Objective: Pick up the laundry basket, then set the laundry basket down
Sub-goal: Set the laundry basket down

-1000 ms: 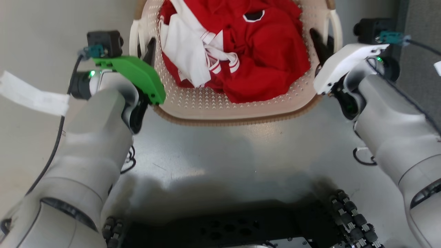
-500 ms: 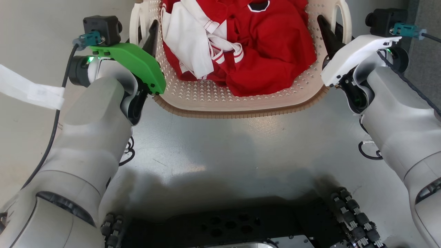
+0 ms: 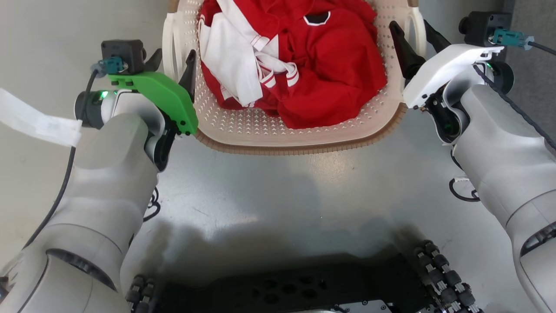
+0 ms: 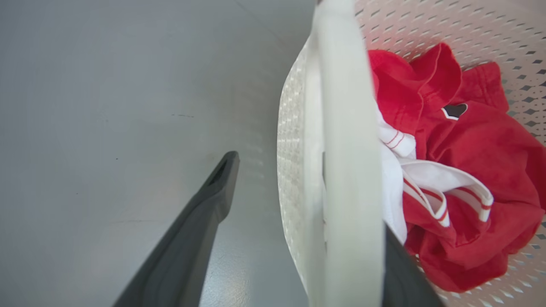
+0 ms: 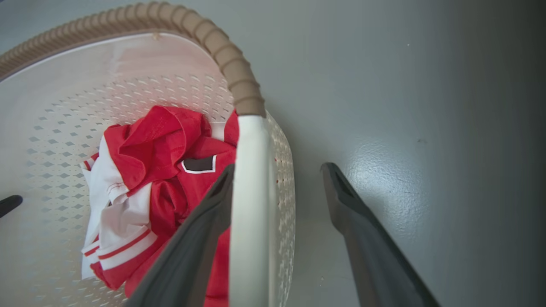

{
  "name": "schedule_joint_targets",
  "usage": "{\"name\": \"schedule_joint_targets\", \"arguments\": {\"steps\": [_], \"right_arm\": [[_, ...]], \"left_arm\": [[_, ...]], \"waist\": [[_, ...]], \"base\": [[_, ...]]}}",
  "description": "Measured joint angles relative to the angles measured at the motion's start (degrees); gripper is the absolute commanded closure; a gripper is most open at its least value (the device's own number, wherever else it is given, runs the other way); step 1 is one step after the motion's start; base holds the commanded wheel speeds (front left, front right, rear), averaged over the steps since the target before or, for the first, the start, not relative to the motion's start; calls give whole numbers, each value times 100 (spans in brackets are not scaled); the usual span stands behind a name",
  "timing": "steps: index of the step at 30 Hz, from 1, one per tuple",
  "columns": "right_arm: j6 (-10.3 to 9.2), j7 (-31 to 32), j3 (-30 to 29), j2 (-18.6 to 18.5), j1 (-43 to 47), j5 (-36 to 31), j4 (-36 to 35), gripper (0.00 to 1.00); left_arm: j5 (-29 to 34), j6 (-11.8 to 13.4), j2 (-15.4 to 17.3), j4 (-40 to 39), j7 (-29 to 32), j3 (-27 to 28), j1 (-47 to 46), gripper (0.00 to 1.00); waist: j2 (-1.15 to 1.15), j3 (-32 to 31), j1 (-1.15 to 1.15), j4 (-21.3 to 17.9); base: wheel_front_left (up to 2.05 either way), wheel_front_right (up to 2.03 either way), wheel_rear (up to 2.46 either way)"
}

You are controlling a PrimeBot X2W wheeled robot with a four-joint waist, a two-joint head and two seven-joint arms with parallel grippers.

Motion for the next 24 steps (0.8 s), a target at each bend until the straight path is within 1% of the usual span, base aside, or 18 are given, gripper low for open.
{"name": "schedule_joint_targets", "arguments": {"steps": [9, 12, 18, 21, 24], "right_arm": [[0, 0, -92, 29, 50, -41, -92, 0], [0, 0, -131, 29, 108, -54, -132, 0], [0, 0, -218, 0, 266, -180, -220, 0], [0, 0, -297, -30, 326, -180, -298, 0], [0, 0, -371, -78, 462, -242, -450, 0]], "left_arm": [[-1, 5, 8, 53, 0, 63, 199, 0], [38, 73, 8, 57, 0, 96, 203, 0], [59, 121, 16, -30, 0, 259, 356, 0], [300, 120, 70, -101, 0, 234, 453, 0], [397, 120, 174, -332, 0, 302, 500, 0]], "waist": [[0, -309, 0, -32], [0, -445, 0, -39], [0, -787, 0, -49], [0, -990, 0, -51], [0, -1280, 0, -48]], "base": [[0, 0, 0], [0, 0, 0], [0, 0, 0], [0, 0, 0], [0, 0, 0]]}}
